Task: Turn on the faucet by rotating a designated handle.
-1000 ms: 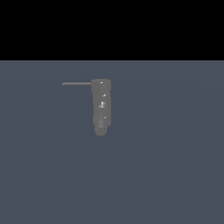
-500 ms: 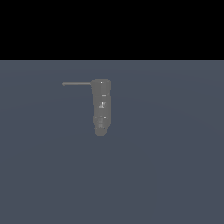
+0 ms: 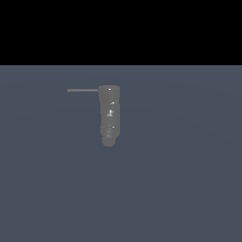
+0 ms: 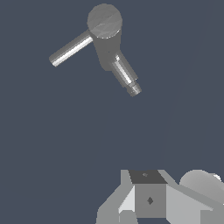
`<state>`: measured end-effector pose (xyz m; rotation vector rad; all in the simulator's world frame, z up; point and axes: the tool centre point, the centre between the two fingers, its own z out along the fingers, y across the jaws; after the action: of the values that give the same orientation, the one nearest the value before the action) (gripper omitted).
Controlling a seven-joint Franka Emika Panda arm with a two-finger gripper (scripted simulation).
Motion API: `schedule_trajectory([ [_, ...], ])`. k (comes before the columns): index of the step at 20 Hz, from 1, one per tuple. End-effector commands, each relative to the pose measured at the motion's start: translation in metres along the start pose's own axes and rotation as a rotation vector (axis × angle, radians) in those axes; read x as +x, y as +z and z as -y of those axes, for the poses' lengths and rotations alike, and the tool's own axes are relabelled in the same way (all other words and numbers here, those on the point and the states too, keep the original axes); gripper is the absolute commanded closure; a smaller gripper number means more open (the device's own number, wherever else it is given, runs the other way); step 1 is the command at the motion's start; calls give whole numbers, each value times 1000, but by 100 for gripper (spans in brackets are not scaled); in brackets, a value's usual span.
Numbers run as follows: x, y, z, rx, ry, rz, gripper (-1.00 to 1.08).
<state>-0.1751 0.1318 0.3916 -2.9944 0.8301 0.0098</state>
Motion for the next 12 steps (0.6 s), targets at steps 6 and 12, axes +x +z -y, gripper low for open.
schedule_trajectory([
  [6,17,29,39,1,147,-2,108],
  [12,34,51,66,1,258,-4,108],
])
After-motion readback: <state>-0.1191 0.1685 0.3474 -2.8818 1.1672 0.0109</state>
